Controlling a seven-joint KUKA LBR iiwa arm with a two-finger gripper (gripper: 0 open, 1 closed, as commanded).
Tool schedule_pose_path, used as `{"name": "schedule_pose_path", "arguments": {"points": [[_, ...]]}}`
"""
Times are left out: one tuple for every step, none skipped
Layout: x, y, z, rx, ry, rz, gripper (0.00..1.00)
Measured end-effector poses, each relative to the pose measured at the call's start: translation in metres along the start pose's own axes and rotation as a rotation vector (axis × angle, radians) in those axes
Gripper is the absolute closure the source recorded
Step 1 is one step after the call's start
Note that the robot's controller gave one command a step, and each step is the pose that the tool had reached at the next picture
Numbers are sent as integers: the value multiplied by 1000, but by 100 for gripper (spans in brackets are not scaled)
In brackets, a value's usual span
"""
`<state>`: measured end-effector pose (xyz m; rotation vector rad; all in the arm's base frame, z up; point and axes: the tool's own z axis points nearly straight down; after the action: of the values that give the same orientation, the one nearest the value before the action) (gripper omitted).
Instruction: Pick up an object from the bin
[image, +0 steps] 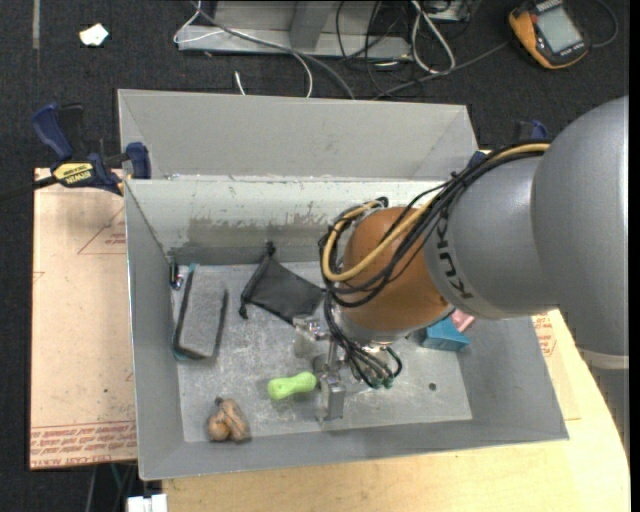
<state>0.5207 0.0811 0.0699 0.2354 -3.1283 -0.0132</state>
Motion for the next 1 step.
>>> {"name": "schedule_pose_path", "arguments": {"points": [[0,0,0,0,0,0,100]]}}
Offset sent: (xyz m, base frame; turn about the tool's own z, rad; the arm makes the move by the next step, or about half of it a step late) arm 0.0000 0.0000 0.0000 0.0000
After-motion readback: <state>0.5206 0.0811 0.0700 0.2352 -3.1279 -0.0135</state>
